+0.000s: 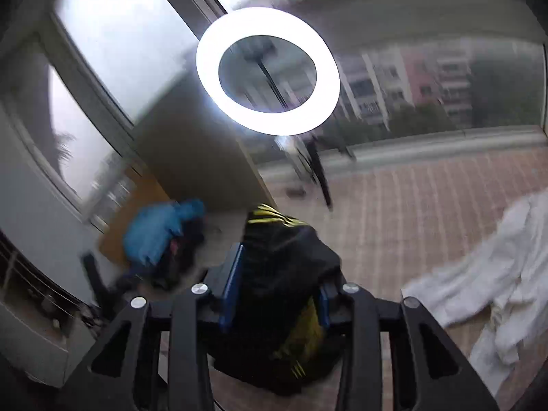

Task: Fold clothes
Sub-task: 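Lift the black jacket with the right gripper and carry it onto open bedspread, then grasp the jacket hem with the left gripper while the right gripper holds the collar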

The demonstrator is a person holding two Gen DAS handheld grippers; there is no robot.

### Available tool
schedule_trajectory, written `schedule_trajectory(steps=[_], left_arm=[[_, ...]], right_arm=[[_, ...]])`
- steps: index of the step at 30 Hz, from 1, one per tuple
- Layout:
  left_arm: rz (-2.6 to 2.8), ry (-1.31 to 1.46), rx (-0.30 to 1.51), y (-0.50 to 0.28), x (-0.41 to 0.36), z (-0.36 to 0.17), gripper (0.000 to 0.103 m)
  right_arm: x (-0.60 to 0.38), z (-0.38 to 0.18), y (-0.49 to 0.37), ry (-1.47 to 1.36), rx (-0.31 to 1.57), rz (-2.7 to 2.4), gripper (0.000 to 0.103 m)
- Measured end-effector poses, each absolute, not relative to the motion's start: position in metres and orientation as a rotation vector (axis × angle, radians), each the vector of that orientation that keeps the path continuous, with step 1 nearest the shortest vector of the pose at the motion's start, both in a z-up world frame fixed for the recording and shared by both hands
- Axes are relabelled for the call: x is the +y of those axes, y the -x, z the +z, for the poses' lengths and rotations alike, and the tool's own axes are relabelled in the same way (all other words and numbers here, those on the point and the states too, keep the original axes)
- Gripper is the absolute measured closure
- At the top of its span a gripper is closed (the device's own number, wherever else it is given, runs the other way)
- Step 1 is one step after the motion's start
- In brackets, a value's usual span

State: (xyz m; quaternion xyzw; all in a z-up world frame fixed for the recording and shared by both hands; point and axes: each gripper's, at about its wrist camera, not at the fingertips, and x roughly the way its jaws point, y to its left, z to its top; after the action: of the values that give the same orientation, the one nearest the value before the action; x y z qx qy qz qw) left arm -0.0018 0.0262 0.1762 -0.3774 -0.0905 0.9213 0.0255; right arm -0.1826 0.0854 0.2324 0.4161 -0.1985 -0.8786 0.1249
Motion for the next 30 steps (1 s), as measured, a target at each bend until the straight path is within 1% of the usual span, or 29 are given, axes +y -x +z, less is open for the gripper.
schedule_trajectory(steps=[3, 6, 8, 10, 11, 12, 14, 17, 22, 23, 24, 25, 26, 30], left_arm=[[2.809, 1.276, -0.244, -0.002, 0.028, 0.15, 0.001], [2.759, 1.374, -0.206, -0.009, 0.033, 0.125, 0.001], [2.722, 1.429, -0.207, -0.014, 0.037, 0.111, 0.001], [2.68, 1.478, -0.227, -0.016, 0.042, 0.099, 0.001], [2.662, 1.496, -0.237, -0.017, 0.045, 0.093, 0.001], [2.644, 1.51, -0.246, -0.018, 0.048, 0.089, 0.001], [2.62, 1.531, -0.256, -0.019, 0.054, 0.082, 0.001], [2.615, 1.543, -0.247, -0.022, 0.061, 0.079, 0.001], [2.623, 1.567, -0.231, -0.025, 0.059, 0.078, 0.001], [2.618, 1.574, -0.231, -0.025, 0.059, 0.076, 0.001], [2.611, 1.583, -0.232, -0.026, 0.059, 0.074, 0.001], [2.602, 1.594, -0.228, -0.026, 0.059, 0.071, 0.001], [2.592, 1.607, -0.22, -0.028, 0.06, 0.068, 0.001], [2.552, 1.642, -0.183, -0.035, 0.067, 0.06, 0.001]], right_arm=[[0.084, 0.133, 0.2, -1.594, -0.5, -2.48, 0.066], [0.094, 0.097, 0.204, -1.68, -0.593, -2.43, 0.066], [0.093, 0.091, 0.211, -1.663, -0.593, -2.428, 0.066], [0.082, 0.094, 0.226, -1.628, -0.51, -2.444, 0.065], [0.076, 0.103, 0.23, -1.609, -0.466, -2.457, 0.062], [0.071, 0.108, 0.237, -1.59, -0.419, -2.465, 0.057], [0.06, 0.103, 0.255, -1.577, -0.337, -2.457, 0.053], [0.041, 0.086, 0.28, -1.612, -0.255, -2.387, 0.053], [0.01, 0.046, 0.304, -1.718, -0.012, -2.315, 0.053], [0.01, 0.041, 0.307, -1.74, 0.002, -2.315, 0.059], [0.012, 0.037, 0.309, -1.761, -0.001, -2.319, 0.082], [0.019, 0.039, 0.309, -1.76, -0.038, -2.333, 0.091], [0.027, 0.043, 0.31, -1.748, -0.091, -2.351, 0.093], [0.074, 0.09, 0.293, -1.563, -0.304, -2.505, 0.095]])
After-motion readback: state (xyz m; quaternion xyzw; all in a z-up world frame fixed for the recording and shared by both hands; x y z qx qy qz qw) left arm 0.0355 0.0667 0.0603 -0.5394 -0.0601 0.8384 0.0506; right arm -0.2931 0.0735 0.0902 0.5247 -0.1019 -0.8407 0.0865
